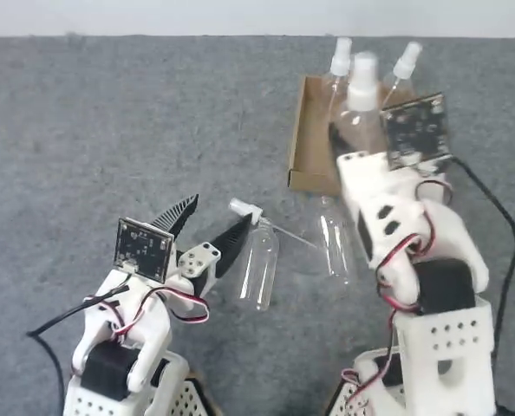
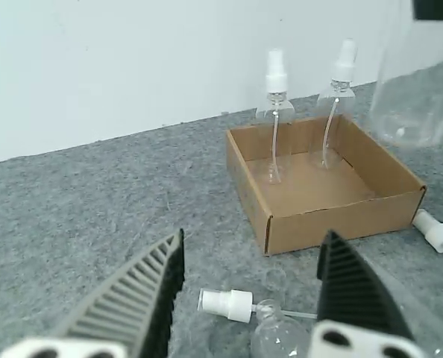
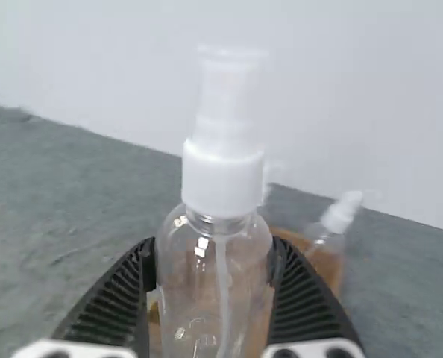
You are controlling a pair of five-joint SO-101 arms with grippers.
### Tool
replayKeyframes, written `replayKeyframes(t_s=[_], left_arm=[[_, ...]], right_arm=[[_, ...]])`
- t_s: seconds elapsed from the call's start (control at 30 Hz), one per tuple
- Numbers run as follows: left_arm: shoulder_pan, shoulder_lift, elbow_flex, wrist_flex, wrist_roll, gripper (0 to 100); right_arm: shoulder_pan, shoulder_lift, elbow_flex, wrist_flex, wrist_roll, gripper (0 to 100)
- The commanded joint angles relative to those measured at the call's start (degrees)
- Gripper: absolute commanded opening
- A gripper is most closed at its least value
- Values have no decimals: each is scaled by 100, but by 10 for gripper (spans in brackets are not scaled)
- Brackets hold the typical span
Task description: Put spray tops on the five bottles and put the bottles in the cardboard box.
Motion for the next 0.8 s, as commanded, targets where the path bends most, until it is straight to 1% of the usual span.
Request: replayKeyframes(t_s=[0.0, 0.13, 0.37, 0.57, 0.77], left_arm=[[-26, 9, -75, -114, -44, 227], [-35, 9, -22, -114, -44, 182], [-62, 0, 277, -457, -70, 8], [-369, 0, 321, -607, -44, 12], [-325, 0, 330, -589, -44, 12]], right_arm=[[400, 523, 26, -725, 123, 6], [418, 1279, 35, -1490, 79, 6], [286, 2624, 53, -2967, 62, 6], [286, 3820, 53, -4233, -571, 6], [84, 4752, 26, -5262, -615, 6]])
